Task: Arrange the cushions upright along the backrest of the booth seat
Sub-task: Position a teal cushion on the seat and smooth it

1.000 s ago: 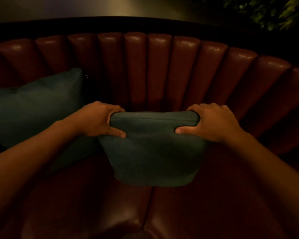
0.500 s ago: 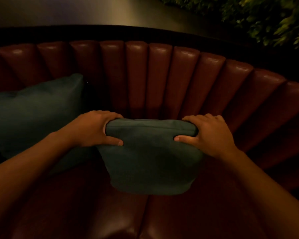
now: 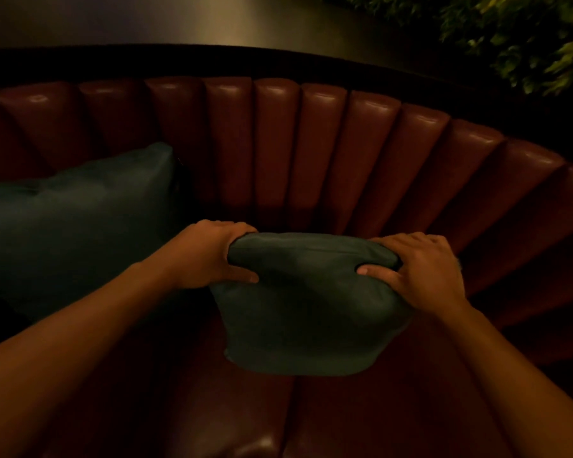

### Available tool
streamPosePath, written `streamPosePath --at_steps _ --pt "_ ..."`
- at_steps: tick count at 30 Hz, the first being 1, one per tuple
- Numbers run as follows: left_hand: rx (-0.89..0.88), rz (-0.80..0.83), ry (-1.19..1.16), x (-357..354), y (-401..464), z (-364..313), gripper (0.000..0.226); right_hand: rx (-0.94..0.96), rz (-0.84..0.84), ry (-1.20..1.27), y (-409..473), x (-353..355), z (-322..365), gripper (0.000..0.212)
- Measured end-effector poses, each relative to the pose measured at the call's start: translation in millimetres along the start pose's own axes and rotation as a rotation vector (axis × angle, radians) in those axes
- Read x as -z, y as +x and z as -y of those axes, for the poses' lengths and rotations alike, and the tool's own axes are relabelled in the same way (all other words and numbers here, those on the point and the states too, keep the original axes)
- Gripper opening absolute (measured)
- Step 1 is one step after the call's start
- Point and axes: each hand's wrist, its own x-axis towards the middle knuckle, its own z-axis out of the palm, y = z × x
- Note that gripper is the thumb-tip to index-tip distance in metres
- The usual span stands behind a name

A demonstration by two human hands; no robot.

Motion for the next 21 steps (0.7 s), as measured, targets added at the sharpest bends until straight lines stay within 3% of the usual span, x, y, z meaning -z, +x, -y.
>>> streamPosePath --at_steps 8,18,21 --pt "-0.004 -0.060 -0.044 18 34 7 0.051 0.105 -0.086 0.005 40 -2 -18 0.063" --pt "0.051 -0.164 0.047 79 86 21 0.080 0.167 -0.069 0.113 149 27 -35 0.068" --pt "0.112 -0.118 0.063 87 109 30 0.085 0.123 0.045 0.115 184 23 -38 0.067"
